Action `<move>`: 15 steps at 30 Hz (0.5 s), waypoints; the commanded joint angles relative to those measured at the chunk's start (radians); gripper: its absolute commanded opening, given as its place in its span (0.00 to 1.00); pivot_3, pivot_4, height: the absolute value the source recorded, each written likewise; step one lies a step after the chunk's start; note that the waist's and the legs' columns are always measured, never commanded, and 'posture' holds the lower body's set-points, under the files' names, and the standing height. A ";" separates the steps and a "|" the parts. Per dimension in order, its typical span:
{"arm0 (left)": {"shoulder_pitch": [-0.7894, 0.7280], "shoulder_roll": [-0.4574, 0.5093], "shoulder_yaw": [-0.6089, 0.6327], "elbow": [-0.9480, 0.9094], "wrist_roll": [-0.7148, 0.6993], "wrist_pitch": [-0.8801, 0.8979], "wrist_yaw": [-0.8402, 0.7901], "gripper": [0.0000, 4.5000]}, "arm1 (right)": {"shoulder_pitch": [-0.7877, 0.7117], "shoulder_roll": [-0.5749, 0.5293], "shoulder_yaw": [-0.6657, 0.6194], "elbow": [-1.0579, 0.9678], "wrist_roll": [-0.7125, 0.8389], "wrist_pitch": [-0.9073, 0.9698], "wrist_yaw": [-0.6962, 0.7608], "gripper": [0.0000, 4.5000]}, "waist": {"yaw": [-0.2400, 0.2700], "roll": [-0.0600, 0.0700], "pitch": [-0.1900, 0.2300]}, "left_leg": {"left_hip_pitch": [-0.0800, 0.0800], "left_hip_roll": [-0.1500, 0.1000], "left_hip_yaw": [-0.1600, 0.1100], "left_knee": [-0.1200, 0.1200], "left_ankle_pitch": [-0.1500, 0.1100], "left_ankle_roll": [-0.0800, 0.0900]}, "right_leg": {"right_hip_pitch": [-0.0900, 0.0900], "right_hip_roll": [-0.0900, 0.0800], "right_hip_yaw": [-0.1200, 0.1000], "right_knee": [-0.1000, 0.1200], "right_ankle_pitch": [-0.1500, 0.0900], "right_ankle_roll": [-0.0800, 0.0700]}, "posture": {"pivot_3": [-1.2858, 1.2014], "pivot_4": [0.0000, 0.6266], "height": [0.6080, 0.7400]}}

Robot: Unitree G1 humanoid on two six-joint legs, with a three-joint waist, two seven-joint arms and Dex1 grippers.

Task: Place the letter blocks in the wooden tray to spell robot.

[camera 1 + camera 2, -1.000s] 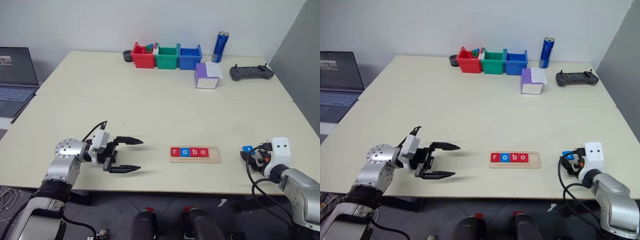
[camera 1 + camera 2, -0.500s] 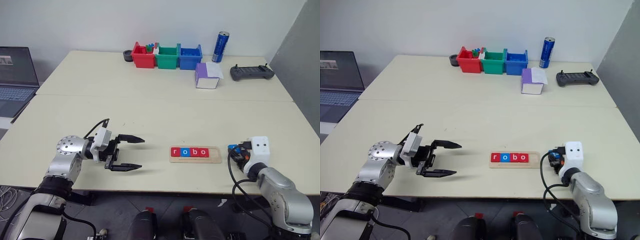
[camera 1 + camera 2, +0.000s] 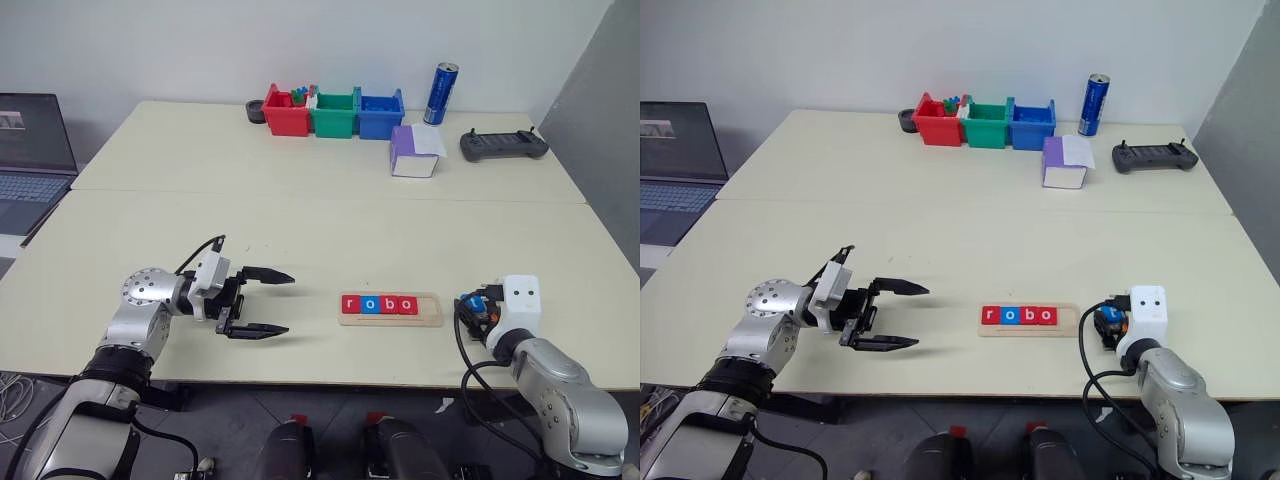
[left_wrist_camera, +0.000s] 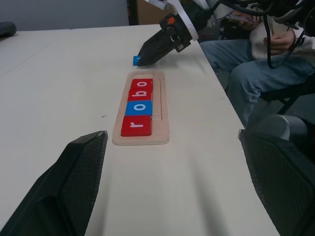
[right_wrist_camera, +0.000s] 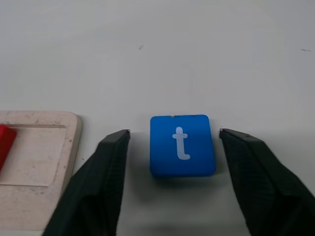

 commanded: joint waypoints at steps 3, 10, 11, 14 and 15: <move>-0.005 0.005 0.005 -0.005 -0.024 -0.026 -0.006 1.00 | -0.083 -0.244 -0.036 0.015 0.056 -0.017 0.171 1.00 | 0.001 0.000 0.000 | 0.000 0.000 0.000 0.000 0.000 0.000 | 0.000 0.000 0.000 -0.001 0.000 0.000 | 0.52 0.24 1.00; -0.023 -0.007 -0.003 0.020 -0.020 -0.031 -0.006 1.00 | -0.191 -0.766 0.113 0.411 0.148 -0.393 0.918 1.00 | 0.003 -0.002 -0.001 | 0.000 0.000 -0.001 -0.004 0.000 0.001 | 0.001 0.002 -0.001 -0.008 0.001 0.002 | 0.52 0.24 1.00; -0.029 -0.007 -0.003 0.028 -0.020 -0.032 -0.006 1.00 | -0.232 -0.815 0.170 0.487 0.144 -0.437 1.046 1.00 | 0.003 -0.002 0.000 | 0.000 0.001 -0.002 -0.006 0.000 0.001 | 0.002 0.004 -0.001 -0.011 0.002 0.003 | 0.52 0.24 1.00; -0.040 -0.012 -0.001 0.041 -0.020 -0.037 -0.006 1.00 | -0.452 -0.814 0.349 0.792 -0.008 -0.638 1.162 1.00 | -0.003 -0.002 0.000 | 0.000 0.001 0.000 -0.010 0.000 0.001 | 0.001 0.004 0.000 -0.014 0.002 0.003 | 0.52 0.24 1.00; -0.040 -0.012 0.000 0.040 -0.021 -0.037 -0.006 1.00 | -0.510 -0.799 0.388 0.873 -0.052 -0.707 1.173 1.00 | -0.007 -0.002 0.000 | 0.000 0.001 0.001 -0.009 0.000 0.001 | 0.001 0.004 0.001 -0.013 0.002 0.003 | 0.52 0.24 1.00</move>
